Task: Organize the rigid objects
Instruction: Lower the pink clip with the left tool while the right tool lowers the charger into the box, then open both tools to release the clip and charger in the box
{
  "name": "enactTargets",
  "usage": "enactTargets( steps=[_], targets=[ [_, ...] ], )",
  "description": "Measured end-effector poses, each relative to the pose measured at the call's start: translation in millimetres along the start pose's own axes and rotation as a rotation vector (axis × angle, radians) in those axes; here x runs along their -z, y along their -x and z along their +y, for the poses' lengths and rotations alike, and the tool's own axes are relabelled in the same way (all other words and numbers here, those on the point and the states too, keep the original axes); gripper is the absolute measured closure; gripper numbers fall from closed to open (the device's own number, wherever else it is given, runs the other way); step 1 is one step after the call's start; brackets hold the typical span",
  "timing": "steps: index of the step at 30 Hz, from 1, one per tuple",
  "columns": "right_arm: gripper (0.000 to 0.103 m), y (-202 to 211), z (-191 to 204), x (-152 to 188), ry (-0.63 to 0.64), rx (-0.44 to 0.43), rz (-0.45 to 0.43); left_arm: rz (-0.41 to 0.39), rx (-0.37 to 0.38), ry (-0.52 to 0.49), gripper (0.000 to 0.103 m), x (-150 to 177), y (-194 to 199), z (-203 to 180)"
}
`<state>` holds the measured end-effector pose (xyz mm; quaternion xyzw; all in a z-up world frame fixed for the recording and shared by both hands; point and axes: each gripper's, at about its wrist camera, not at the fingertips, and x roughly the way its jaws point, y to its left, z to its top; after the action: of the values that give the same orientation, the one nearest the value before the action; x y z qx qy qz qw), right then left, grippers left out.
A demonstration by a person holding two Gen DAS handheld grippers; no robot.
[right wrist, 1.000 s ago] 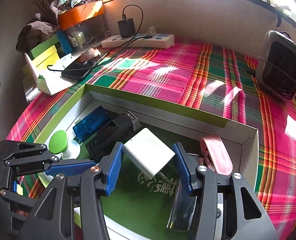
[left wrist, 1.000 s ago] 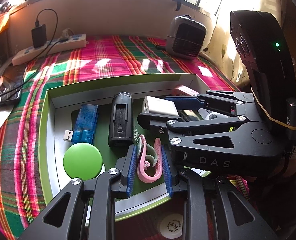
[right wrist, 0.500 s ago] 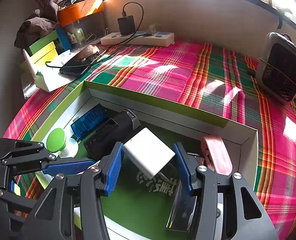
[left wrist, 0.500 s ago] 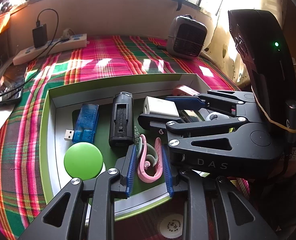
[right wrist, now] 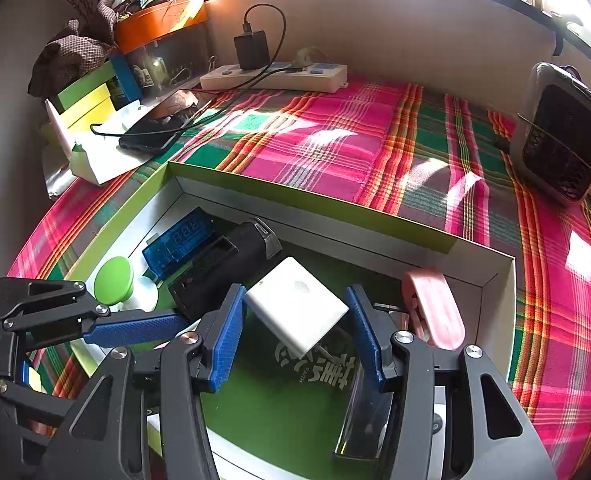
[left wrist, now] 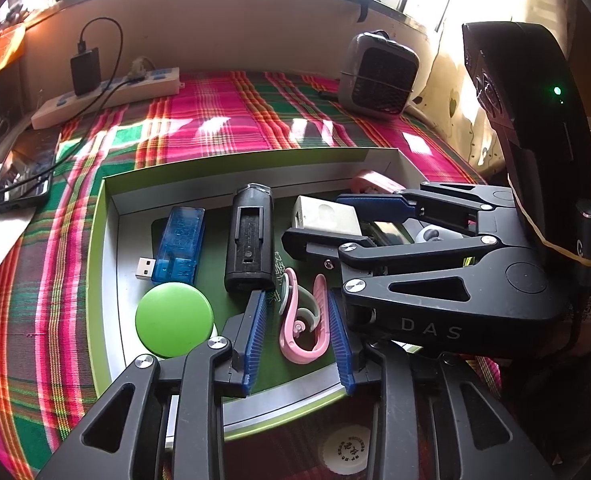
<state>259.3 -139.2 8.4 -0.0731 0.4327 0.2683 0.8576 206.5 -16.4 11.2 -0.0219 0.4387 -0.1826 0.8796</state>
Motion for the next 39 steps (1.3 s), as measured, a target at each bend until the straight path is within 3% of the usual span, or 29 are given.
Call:
enactTargets(
  steps=[8,27,39],
  targets=[
    [0.05,4.8,0.2,1.8,-0.01,-0.001,-0.015,0.0,-0.001,0.006,0.064,0.8,2.0,-0.7],
    [0.047,36.4,5.5,9.8,-0.04,0.009,-0.075,-0.033,-0.026,-0.001,0.063,10.0,24.8,-10.6],
    [0.047,70.2,12.5,31.8,-0.08,0.024,-0.116,-0.074,-0.056,-0.006,0.063,24.7,56.3,-19.8]
  ],
)
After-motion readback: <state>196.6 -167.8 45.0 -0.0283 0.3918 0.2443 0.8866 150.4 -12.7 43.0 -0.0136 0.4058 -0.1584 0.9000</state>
